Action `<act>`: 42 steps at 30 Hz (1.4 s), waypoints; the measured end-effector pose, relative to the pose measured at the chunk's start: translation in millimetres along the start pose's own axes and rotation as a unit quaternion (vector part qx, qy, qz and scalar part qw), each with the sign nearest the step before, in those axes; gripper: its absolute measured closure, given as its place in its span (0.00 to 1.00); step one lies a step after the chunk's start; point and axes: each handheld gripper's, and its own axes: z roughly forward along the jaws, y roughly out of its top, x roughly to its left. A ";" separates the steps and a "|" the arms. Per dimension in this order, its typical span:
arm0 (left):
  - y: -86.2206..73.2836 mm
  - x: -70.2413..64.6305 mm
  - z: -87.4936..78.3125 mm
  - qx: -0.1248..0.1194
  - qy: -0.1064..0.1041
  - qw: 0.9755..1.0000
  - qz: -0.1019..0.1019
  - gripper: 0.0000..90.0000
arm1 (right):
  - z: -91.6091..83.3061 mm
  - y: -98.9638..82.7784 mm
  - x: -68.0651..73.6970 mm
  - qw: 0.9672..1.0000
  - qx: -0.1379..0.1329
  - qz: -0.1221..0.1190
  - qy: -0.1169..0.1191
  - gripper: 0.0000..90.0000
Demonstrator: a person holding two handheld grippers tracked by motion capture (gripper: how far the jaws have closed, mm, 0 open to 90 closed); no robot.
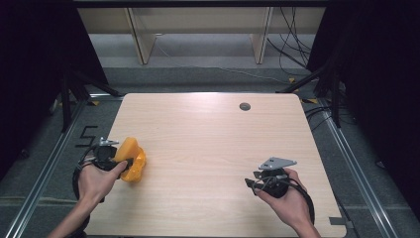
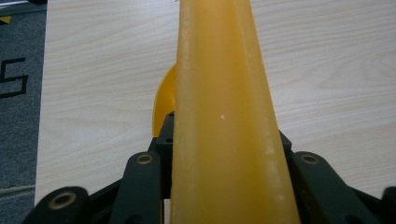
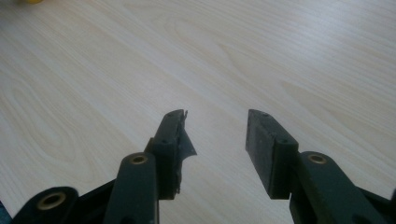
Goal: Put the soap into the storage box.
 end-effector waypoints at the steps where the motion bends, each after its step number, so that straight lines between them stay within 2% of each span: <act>1: -0.1 0.2 0.5 0.002 -0.002 1.000 -0.001 0.68 | 0.2 0.0 -0.1 1.000 0.001 0.000 0.001 0.64; 2: -0.2 0.0 1.0 0.004 -0.003 1.000 -0.001 0.68 | 0.4 -0.1 0.8 1.000 0.003 0.005 0.003 0.64; 3: -0.7 -0.2 1.8 0.004 -0.003 1.000 -0.001 0.68 | 1.4 -0.5 -0.6 1.000 0.001 -0.006 0.000 0.64; 5: -1.4 -0.8 3.6 0.004 -0.004 1.000 -0.002 0.67 | 2.2 -0.8 -1.3 1.000 -0.002 -0.009 0.000 0.64; 8: -1.6 -1.0 5.4 0.006 0.000 1.000 -0.002 0.67 | 2.3 -1.0 -1.4 1.000 -0.004 -0.007 0.001 0.64; 10: -1.8 -1.0 5.8 0.007 0.004 1.000 -0.002 0.67 | 1.5 -0.9 -0.1 1.000 0.000 0.002 0.003 0.64; 13: -3.3 1.9 9.4 0.007 0.005 1.000 -0.002 0.68 | 2.8 -1.4 -2.0 1.000 -0.003 -0.010 0.002 0.64; 15: -4.4 1.1 11.4 0.005 0.008 1.000 -0.003 0.67 | 2.9 -1.2 -1.1 1.000 0.001 -0.003 0.004 0.64; 24: -6.1 -3.6 17.6 0.012 0.002 1.000 0.002 0.67 | 2.5 -2.1 -0.4 1.000 0.014 0.001 0.009 0.63; 26: -7.0 -4.4 19.5 0.019 0.002 1.000 0.004 0.67 | 2.4 -2.2 -0.5 1.000 0.014 0.001 0.011 0.63; 28: -7.9 -5.2 21.2 0.014 0.002 1.000 0.002 0.67 | 3.6 -2.7 -0.6 1.000 0.008 -0.002 0.009 0.63; 29: -7.5 -4.7 21.3 0.025 0.002 1.000 0.005 0.67 | 3.6 -2.7 -1.5 1.000 0.011 -0.010 0.009 0.63; 34: -7.6 -3.1 22.8 0.032 0.005 0.999 0.003 0.67 | 3.7 -2.4 0.3 1.000 0.012 -0.002 0.011 0.62; 36: -7.7 -2.9 23.6 0.030 0.002 1.000 0.006 0.67 | 4.8 -2.9 -0.6 1.000 0.015 -0.011 0.011 0.62; 38: -7.6 -2.9 23.4 0.032 0.002 0.999 0.007 0.67 | 6.5 -3.5 -0.3 1.000 0.005 -0.012 0.010 0.62; 40: -7.1 -3.3 22.7 0.036 0.005 0.999 0.010 0.66 | 5.5 -3.1 0.4 1.000 0.014 -0.010 0.012 0.62; 42: -7.5 -2.4 23.0 0.031 -0.001 0.999 0.010 0.66 | 4.9 -2.8 0.9 1.000 0.018 -0.007 0.013 0.62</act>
